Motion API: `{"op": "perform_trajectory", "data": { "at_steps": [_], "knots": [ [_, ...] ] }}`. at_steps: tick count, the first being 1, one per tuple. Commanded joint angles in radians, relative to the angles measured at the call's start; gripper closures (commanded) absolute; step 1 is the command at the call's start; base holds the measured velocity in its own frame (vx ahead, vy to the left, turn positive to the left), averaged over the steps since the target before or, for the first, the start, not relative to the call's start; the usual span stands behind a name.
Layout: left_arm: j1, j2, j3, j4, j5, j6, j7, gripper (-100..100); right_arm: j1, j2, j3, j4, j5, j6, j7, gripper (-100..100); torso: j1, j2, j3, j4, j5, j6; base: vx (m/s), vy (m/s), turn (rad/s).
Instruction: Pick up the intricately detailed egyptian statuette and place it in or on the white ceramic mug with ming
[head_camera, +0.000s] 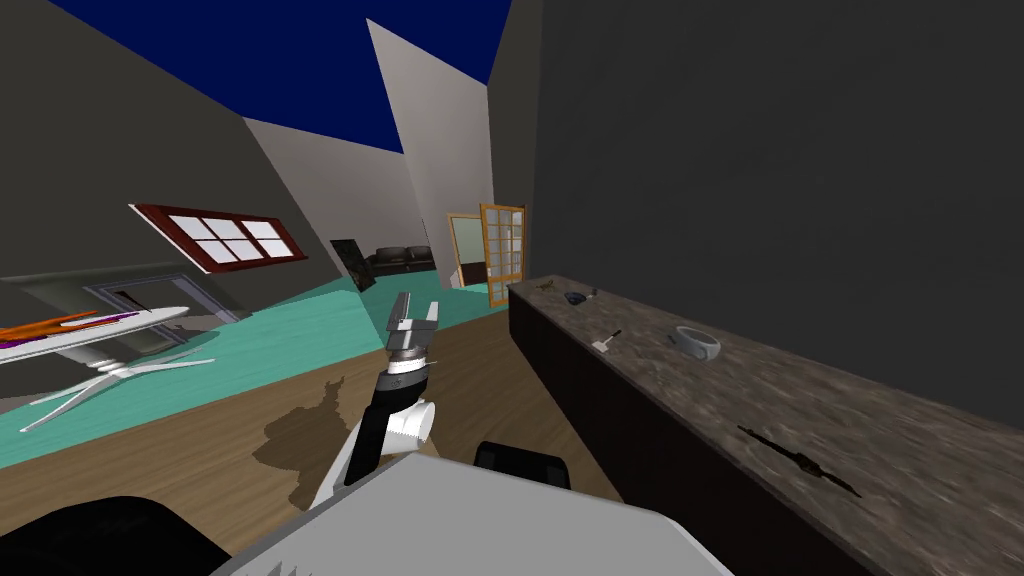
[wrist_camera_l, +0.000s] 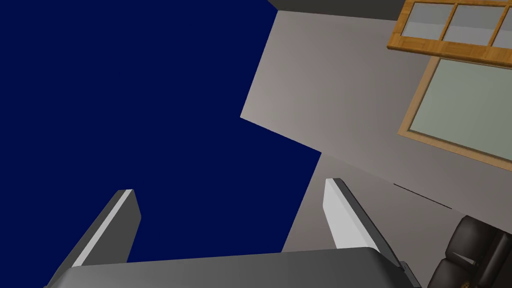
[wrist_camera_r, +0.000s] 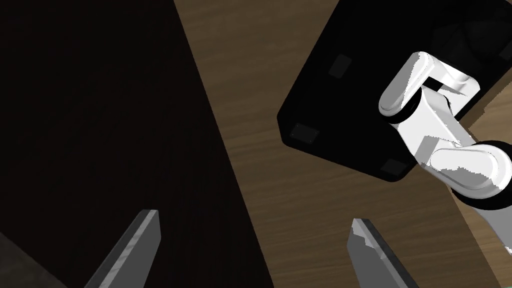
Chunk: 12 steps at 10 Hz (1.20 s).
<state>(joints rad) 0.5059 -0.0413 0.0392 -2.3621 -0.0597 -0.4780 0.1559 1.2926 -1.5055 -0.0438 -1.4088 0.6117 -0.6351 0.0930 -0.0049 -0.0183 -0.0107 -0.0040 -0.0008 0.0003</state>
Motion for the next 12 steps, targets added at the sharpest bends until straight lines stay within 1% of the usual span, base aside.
{"op": "perform_trajectory", "data": {
  "at_steps": [1, 2, 4, 6, 7, 9, 11, 12],
  "knots": [
    [0.000, 0.000, 0.000, 0.000, 0.000, 0.000, 0.000, 0, 0.003, -0.043, 0.016, 0.050, 0.017, 0.002, 0.015, -100, 0.000, 0.000, 0.000, 0.000, 0.000, 0.000, 0.193, -0.045, 0.257],
    [0.000, 0.000, 0.000, 0.000, 0.000, 0.000, 0.000, 0, 0.003, -0.043, 0.016, 0.056, 0.017, 0.002, 0.015, -100, -0.002, -0.002, -0.001, 0.000, -0.001, 0.000, 0.144, -0.044, 0.092],
    [0.000, 0.000, 0.000, 0.000, 0.000, 0.000, 0.000, 0, 0.023, -0.088, 0.023, 0.113, 0.030, 0.001, 0.036, -100, -0.002, 0.001, 0.000, 0.000, -0.001, 0.000, 0.162, -0.066, 0.181],
    [0.000, 0.000, 0.000, 0.000, 0.000, 0.000, 0.000, 0, 0.040, -0.116, 0.031, 0.155, 0.039, 0.000, 0.057, -100, -0.006, -0.003, -0.002, -0.001, -0.002, 0.000, 0.184, -0.113, 0.260],
    [0.000, 0.000, 0.000, 0.000, 0.000, 0.000, 0.000, 0, 0.053, -0.127, 0.041, 0.177, 0.042, -0.002, 0.078, -100, -0.006, -0.002, -0.001, 0.000, -0.002, 0.000, 0.200, -0.151, 0.359],
    [0.000, 0.000, 0.000, 0.000, 0.000, 0.000, 0.000, 0, 0.061, -0.121, 0.053, 0.177, 0.041, -0.008, 0.097, -100, -0.008, -0.005, -0.003, -0.001, -0.003, 0.000, 0.195, -0.150, 0.260],
    [0.000, 0.000, 0.000, 0.000, 0.000, 0.000, 0.000, 0, 0.066, -0.079, 0.080, 0.136, 0.033, -0.023, 0.125, -100, -0.008, 0.001, 0.001, 0.000, -0.003, 0.001, 0.093, -0.182, 0.267],
    [0.000, 0.000, 0.000, 0.000, 0.000, 0.000, 0.000, 0, 0.066, -0.066, 0.087, 0.122, 0.031, -0.027, 0.131, -100, -0.009, 0.003, 0.002, 0.001, -0.003, 0.001, 0.053, -0.151, 0.152]
  ]
}}
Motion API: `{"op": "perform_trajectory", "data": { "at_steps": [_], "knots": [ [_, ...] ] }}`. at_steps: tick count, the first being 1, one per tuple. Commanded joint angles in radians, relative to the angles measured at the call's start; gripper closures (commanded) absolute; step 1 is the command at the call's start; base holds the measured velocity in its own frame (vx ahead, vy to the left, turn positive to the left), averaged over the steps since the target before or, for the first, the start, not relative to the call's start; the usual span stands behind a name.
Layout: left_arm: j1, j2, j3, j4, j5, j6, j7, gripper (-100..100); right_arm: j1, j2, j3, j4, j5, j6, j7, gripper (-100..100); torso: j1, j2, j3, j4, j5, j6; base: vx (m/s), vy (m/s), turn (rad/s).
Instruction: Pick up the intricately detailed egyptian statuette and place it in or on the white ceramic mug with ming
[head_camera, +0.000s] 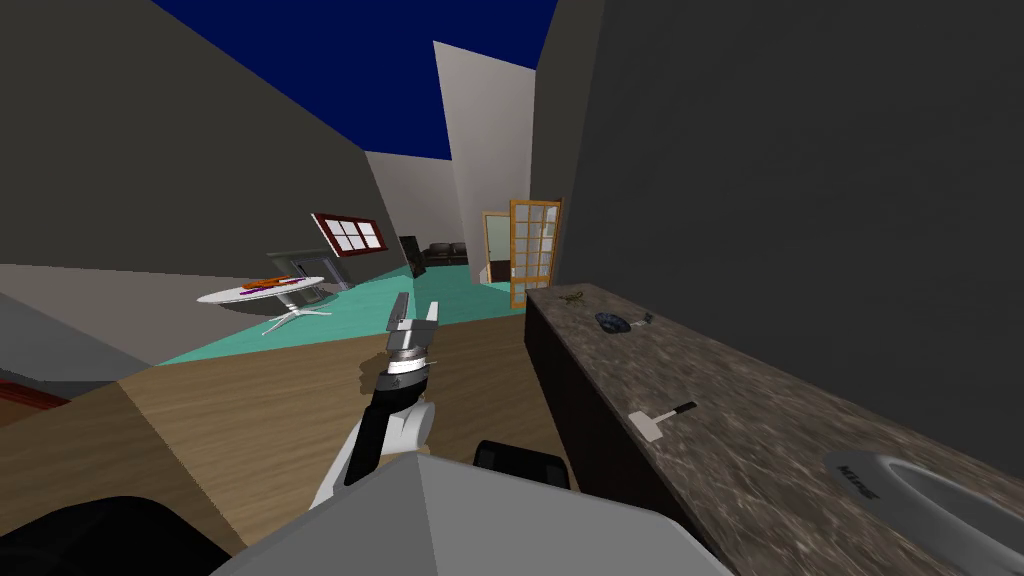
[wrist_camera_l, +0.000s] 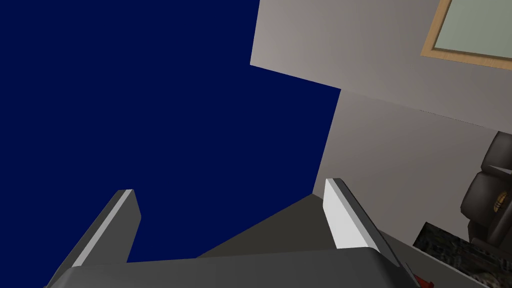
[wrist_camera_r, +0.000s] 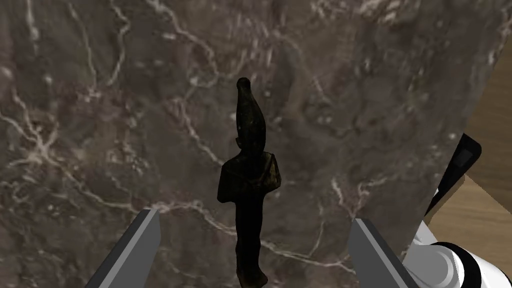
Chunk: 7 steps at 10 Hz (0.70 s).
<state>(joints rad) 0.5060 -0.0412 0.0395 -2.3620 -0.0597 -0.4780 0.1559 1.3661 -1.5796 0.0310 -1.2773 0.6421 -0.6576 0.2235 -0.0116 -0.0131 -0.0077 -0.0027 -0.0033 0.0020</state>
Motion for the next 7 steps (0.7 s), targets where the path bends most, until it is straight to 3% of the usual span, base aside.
{"op": "perform_trajectory", "data": {
  "at_steps": [1, 2, 3, 7],
  "knots": [
    [0.000, 0.000, 0.000, 0.000, 0.000, 0.000, 0.000, 0, 0.000, 0.000, 0.000, 0.000, 0.000, 0.000, 0.000, -100, 0.000, 0.000, 0.000, 0.000, 0.000, 0.000, 0.019, -0.060, 0.022],
    [0.000, 0.000, 0.000, 0.000, 0.000, 0.000, 0.000, 0, -0.001, 0.001, 0.002, -0.001, 0.000, -0.002, 0.001, 0, 0.006, 0.002, 0.001, 0.001, 0.001, 0.000, 0.005, -0.014, 0.002],
    [0.000, 0.000, 0.000, 0.000, 0.000, 0.000, 0.000, 0, -0.009, -0.010, 0.017, -0.034, 0.008, 0.031, -0.013, -100, 0.009, 0.004, 0.002, 0.001, 0.002, 0.000, 0.002, -0.031, -0.081],
    [0.000, 0.000, 0.000, 0.000, 0.000, 0.000, 0.000, 0, -0.024, -0.032, 0.048, -0.099, 0.025, 0.098, -0.041, -100, 0.010, 0.005, 0.003, 0.001, 0.003, 0.001, 0.001, -0.036, -0.067]
  ]
}}
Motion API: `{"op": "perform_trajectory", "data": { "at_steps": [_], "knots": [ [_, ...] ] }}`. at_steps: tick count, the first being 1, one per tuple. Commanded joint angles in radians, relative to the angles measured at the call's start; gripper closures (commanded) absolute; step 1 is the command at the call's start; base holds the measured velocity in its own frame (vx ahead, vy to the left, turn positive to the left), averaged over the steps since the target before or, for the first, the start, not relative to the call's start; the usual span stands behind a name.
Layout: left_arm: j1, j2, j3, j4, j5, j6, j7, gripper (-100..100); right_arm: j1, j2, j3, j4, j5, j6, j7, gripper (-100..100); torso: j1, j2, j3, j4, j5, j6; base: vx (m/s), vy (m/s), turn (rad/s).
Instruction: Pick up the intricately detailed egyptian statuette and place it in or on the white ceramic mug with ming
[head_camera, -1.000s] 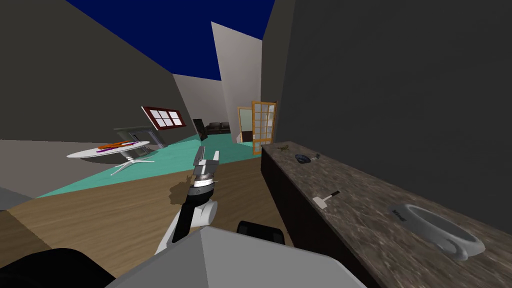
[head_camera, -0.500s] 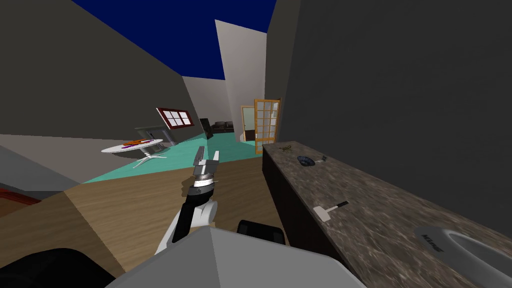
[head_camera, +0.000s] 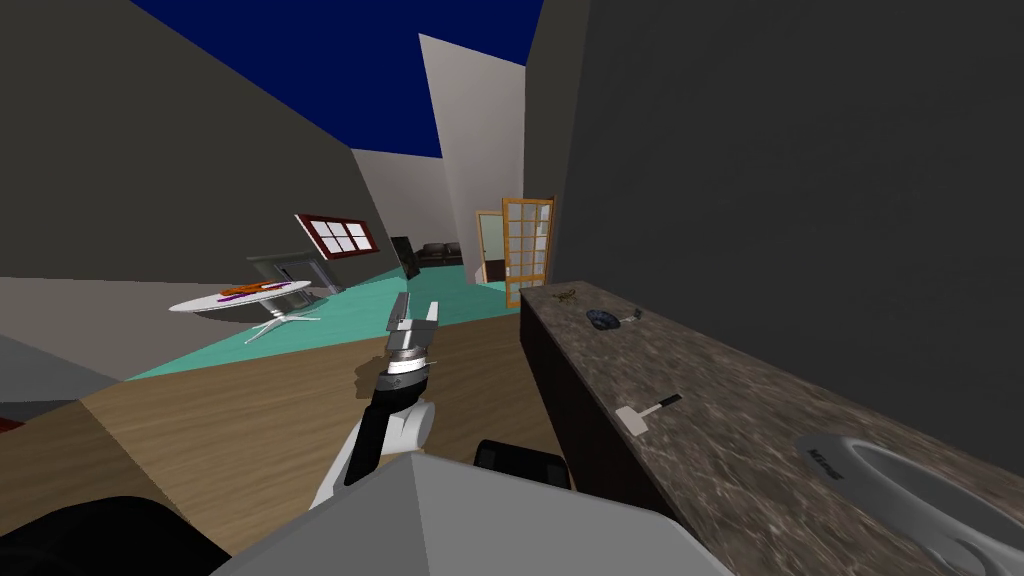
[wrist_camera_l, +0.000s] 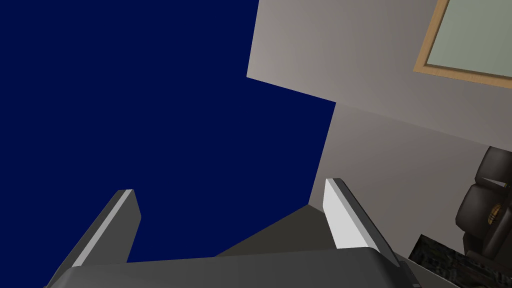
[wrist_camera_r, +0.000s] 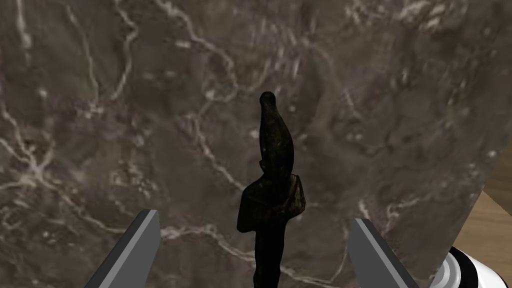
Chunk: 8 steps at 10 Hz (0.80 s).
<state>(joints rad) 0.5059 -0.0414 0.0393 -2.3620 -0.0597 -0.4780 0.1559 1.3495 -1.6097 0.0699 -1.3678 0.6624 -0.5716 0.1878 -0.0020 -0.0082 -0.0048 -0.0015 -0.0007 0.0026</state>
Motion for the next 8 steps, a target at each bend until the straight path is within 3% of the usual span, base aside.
{"op": "perform_trajectory", "data": {
  "at_steps": [1, 3, 4, 5, 8],
  "knots": [
    [0.000, 0.000, 0.000, 0.000, 0.000, 0.000, 0.000, 0, -0.011, -0.008, 0.017, -0.025, 0.009, 0.028, -0.013, -100, 0.000, 0.000, 0.000, 0.000, 0.000, 0.000, -0.002, -0.034, -0.058],
    [0.000, 0.000, 0.000, 0.000, 0.000, 0.000, 0.000, 0, -0.023, -0.024, 0.040, -0.074, 0.021, 0.078, -0.034, -100, 0.000, 0.000, 0.000, 0.000, 0.000, 0.000, 0.004, -0.044, -0.091],
    [0.000, 0.000, 0.000, 0.000, 0.000, 0.000, 0.000, 0, -0.017, -0.019, 0.032, -0.063, 0.017, 0.065, -0.026, -100, -0.001, 0.000, 0.000, 0.000, 0.000, 0.000, 0.002, -0.020, -0.006],
    [0.000, 0.000, 0.000, 0.000, 0.000, 0.000, 0.000, 0, -0.018, -0.020, 0.034, -0.065, 0.018, 0.069, -0.028, 100, 0.001, 0.000, 0.000, 0.000, 0.000, 0.000, 0.000, 0.000, 0.000],
    [0.000, 0.000, 0.000, 0.000, 0.000, 0.000, 0.000, 0, -0.017, -0.019, 0.035, -0.066, 0.018, 0.065, -0.028, 100, -0.003, 0.000, 0.001, 0.001, -0.002, -0.001, -0.001, 0.001, -0.004]
  ]
}}
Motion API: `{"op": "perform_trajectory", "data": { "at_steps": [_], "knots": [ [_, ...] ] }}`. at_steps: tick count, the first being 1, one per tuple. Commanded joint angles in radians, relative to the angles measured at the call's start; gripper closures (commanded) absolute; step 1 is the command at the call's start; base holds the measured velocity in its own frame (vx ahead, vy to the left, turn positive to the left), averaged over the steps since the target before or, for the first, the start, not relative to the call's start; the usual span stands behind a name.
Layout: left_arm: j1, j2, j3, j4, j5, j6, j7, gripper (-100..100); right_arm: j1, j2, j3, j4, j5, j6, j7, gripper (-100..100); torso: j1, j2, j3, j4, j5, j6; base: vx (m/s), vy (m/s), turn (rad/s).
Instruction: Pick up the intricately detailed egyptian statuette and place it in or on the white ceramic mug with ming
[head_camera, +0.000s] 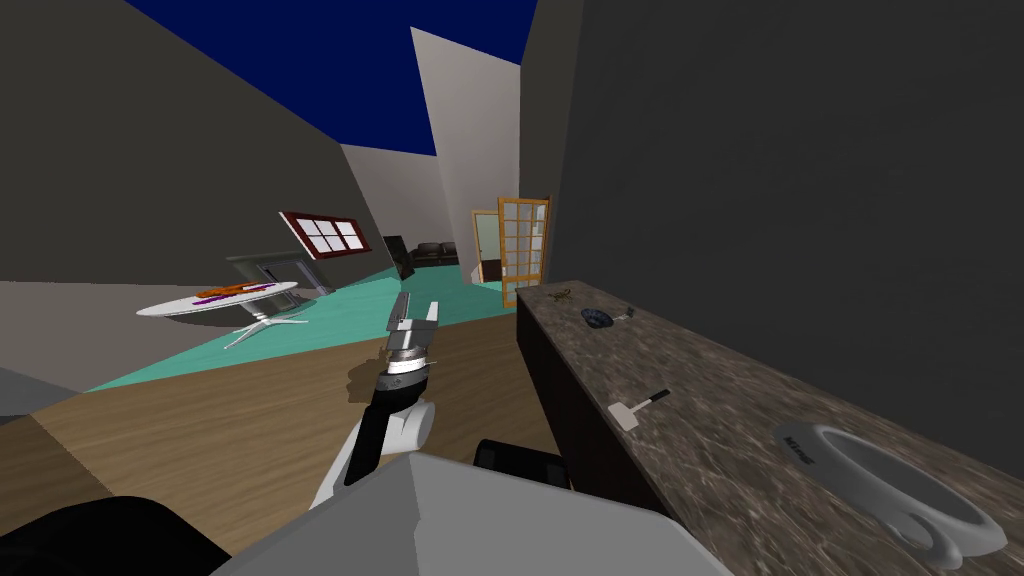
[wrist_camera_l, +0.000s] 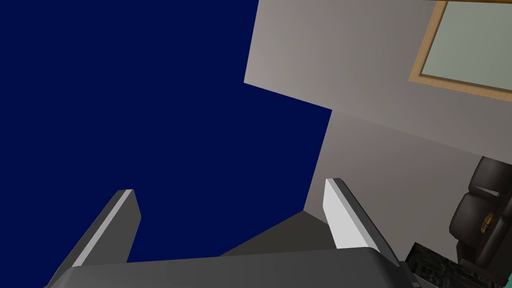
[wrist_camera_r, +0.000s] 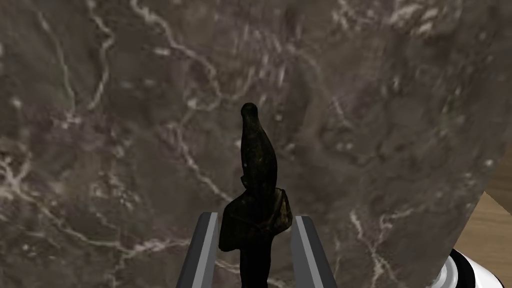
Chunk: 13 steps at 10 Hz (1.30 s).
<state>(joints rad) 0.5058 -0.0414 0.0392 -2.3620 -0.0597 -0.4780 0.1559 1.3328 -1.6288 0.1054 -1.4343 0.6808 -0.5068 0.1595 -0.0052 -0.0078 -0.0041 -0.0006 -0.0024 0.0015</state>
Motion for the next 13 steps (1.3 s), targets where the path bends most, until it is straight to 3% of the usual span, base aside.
{"op": "perform_trajectory", "data": {
  "at_steps": [1, 2, 3, 10, 11, 12, 13],
  "knots": [
    [0.000, 0.000, 0.000, 0.000, 0.000, 0.000, 0.000, 0, 0.000, 0.000, 0.000, 0.000, 0.000, 0.000, 0.000, 100, 0.000, 0.000, 0.000, 0.000, 0.000, 0.000, 0.000, 0.000, 0.000],
    [0.000, 0.000, 0.000, 0.000, 0.000, 0.000, 0.000, 0, 0.000, 0.000, 0.000, 0.000, 0.000, 0.000, 0.000, 0, 0.000, 0.000, 0.000, 0.000, 0.000, 0.000, 0.000, 0.000, 0.000],
    [0.000, 0.000, 0.000, 0.000, 0.000, 0.000, 0.000, 0, 0.006, 0.011, -0.019, 0.042, -0.010, -0.037, 0.016, 100, 0.000, 0.000, 0.000, 0.000, 0.000, 0.000, -0.008, 0.033, 0.130],
    [0.000, 0.000, 0.000, 0.000, 0.000, 0.000, 0.000, 0, 0.032, 0.050, -0.073, 0.156, -0.039, -0.153, 0.065, 100, 0.003, 0.000, 0.000, 0.000, 0.001, 0.000, -0.001, 0.036, 0.067],
    [0.000, 0.000, 0.000, 0.000, 0.000, 0.000, 0.000, 0, 0.027, 0.047, -0.065, 0.146, -0.035, -0.141, 0.059, 100, 0.003, 0.000, 0.000, 0.000, 0.001, 0.000, 0.002, 0.012, 0.012],
    [0.000, 0.000, 0.000, 0.000, 0.000, 0.000, 0.000, 0, 0.027, 0.047, -0.066, 0.148, -0.036, -0.144, 0.060, 0, 0.002, 0.000, 0.000, 0.000, 0.001, 0.000, 0.000, 0.000, 0.000],
    [0.000, 0.000, 0.000, 0.000, 0.000, 0.000, 0.000, 0, 0.038, 0.022, -0.057, 0.180, -0.053, -0.166, 0.056, 100, 0.001, 0.001, 0.000, 0.000, 0.001, 0.000, -0.021, 0.069, -0.001]
  ]
}}
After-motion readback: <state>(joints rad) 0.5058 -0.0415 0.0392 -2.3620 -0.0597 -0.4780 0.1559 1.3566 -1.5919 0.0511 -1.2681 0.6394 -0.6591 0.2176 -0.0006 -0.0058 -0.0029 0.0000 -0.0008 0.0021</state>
